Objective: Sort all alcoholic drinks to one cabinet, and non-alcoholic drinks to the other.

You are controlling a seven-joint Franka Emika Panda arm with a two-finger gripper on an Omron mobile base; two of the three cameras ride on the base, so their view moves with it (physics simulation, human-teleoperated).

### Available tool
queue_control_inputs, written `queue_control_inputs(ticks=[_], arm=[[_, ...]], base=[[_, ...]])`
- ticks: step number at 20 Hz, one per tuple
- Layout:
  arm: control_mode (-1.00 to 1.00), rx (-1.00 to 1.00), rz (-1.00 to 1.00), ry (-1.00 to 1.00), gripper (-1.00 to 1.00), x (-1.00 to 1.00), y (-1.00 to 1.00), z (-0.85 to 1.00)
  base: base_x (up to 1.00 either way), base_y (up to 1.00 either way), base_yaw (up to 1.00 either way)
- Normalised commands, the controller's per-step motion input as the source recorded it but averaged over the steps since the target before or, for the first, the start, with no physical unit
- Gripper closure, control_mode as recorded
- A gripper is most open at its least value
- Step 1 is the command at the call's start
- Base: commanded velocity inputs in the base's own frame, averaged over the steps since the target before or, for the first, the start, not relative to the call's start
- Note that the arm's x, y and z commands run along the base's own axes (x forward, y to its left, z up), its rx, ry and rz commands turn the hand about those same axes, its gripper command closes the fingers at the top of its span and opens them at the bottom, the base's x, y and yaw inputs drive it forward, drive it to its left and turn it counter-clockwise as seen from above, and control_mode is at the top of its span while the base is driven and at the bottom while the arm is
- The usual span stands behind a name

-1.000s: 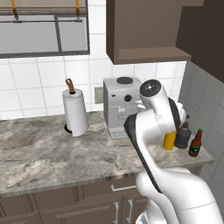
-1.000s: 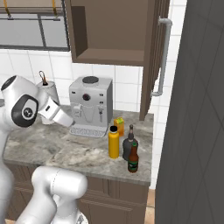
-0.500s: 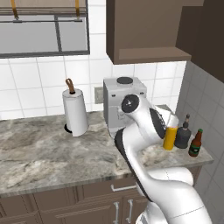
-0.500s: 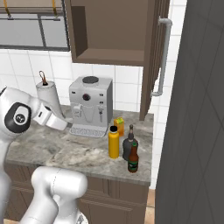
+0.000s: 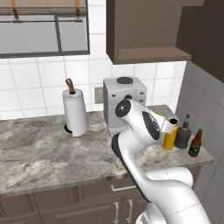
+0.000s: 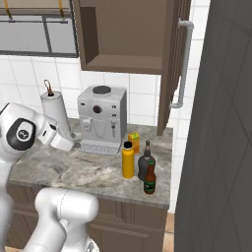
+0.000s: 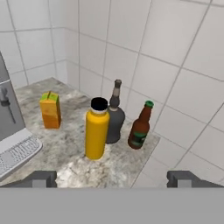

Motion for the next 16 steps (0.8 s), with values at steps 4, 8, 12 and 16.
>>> queue_control_inputs(ticks=[4,8,12,16], arm=[[-1.00,0.01,-0.12,-0.01,-1.00,0.03,0.00,-0.24],[-1.00,0.00,-0.10,-0.01,-1.00,0.06,0.00,-0.28],[-1.00,0.00,-0.03,-0.01,-1.00,0.11,0.00,-0.28],[-1.00,0.00,0.00,-0.06,-1.00,0.13,-0.02,-0.27]], base=[[0.00,0.00,0.00],[0.00,0.00,0.00],[0.00,0.00,0.00],[0.00,0.00,0.00]])
